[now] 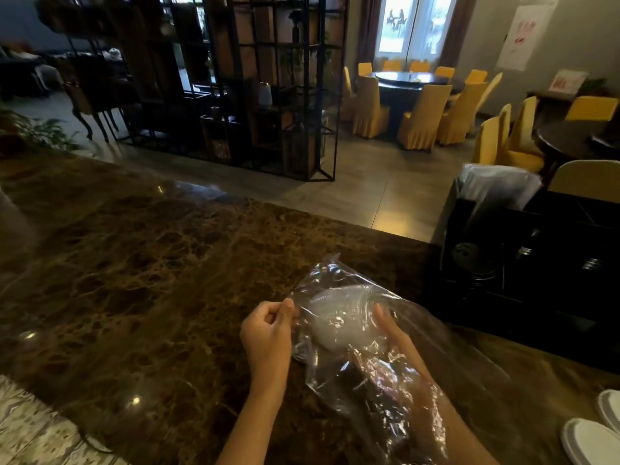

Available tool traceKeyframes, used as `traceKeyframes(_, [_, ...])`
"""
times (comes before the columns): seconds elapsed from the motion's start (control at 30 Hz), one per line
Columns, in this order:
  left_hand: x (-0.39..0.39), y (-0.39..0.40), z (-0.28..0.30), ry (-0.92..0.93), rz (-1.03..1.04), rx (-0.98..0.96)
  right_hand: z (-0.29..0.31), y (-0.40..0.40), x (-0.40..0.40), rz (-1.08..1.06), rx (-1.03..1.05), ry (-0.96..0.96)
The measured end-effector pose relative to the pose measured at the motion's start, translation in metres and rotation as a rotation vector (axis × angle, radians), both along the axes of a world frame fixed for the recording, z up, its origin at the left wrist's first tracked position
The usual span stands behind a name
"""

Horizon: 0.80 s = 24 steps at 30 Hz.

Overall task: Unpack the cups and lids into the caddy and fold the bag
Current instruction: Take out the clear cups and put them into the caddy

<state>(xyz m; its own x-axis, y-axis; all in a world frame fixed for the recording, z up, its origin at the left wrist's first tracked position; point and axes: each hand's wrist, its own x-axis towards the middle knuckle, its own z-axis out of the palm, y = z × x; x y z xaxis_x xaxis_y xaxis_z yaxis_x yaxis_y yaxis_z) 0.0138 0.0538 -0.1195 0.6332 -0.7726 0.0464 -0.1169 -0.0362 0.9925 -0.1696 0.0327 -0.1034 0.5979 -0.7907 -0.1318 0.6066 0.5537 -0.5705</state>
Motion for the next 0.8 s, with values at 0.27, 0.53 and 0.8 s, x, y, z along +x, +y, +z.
traceKeyframes(0.27, [0.026,-0.011,0.001,-0.161,0.109,0.038,-0.016,0.011,-0.04,-0.219,0.085,0.136])
traceKeyframes(0.53, [0.053,-0.026,-0.006,-0.238,0.262,0.144,-0.015,0.026,-0.085,-0.407,0.222,0.13])
traceKeyframes(0.8, [0.028,-0.027,0.021,-0.344,0.312,0.043,-0.011,0.031,-0.111,-0.558,0.213,0.144])
